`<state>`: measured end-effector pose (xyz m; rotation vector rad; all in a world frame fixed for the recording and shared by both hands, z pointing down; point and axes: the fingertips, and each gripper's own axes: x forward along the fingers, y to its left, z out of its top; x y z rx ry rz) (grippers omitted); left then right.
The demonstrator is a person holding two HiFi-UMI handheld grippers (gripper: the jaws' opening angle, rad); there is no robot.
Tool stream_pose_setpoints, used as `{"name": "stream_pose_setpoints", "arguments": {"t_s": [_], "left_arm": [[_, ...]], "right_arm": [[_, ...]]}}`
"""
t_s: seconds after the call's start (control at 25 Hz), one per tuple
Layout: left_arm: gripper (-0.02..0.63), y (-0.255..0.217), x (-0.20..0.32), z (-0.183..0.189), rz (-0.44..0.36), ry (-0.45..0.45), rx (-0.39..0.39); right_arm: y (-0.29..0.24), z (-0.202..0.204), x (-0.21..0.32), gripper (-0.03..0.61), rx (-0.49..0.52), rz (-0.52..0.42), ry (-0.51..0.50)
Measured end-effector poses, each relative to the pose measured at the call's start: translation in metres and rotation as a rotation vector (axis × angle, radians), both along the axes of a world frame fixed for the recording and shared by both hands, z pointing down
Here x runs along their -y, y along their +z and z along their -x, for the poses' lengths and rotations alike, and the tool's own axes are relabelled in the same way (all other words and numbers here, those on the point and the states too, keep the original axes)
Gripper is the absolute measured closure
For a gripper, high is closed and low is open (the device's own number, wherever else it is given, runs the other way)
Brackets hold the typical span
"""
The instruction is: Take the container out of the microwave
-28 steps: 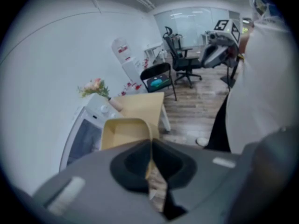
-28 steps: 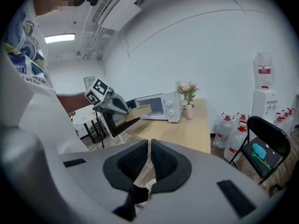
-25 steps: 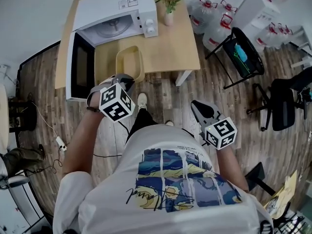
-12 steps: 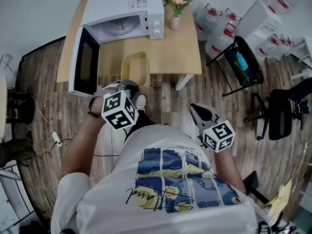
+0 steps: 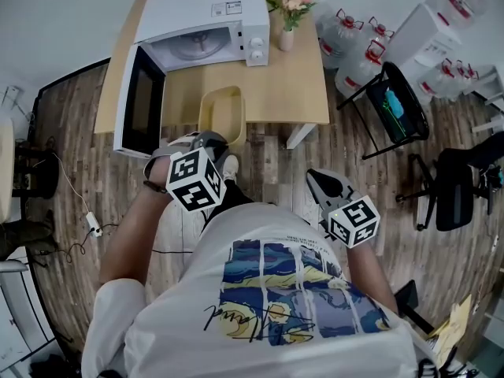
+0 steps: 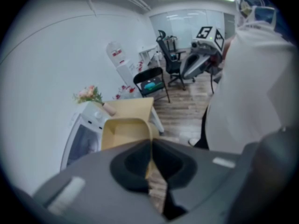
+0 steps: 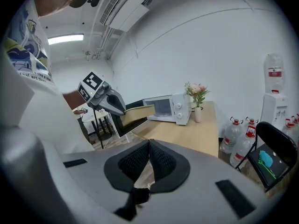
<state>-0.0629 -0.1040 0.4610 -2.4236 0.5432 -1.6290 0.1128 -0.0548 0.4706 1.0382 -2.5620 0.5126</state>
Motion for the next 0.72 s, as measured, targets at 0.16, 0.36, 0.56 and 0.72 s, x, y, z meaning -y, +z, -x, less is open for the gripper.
{"name": "stream_pose_setpoints", "arguments": {"t_s": [0.16,0.36,0.56,0.72], "left_arm": [[0.596,-0.0009,0.0011,-0.0004,-0.001,0.002,0.006],[0.596,-0.0002,0.0021,-0.0020,0.003,0.003,0.013],[0.595,0.0007,0.0037,-0.0026,0.004,0.003,0.021],[0.597,0.0017,0.0047,-0.0035,0.006,0.004,0.024]], "right_arm": [[-0.0008,-0.0028,0.0013,0.571,-0.002,-0.002,-0.002],[-0.0012,-0.0056,0.0040,0.571,-0.005,-0.004,-0.005],[-0.0013,-0.0054,0.0048,0.572,-0.007,-0.008,-0.015],[-0.0008,-0.0056,0.0051,0.572,-0.005,-0.010,-0.017]]}}
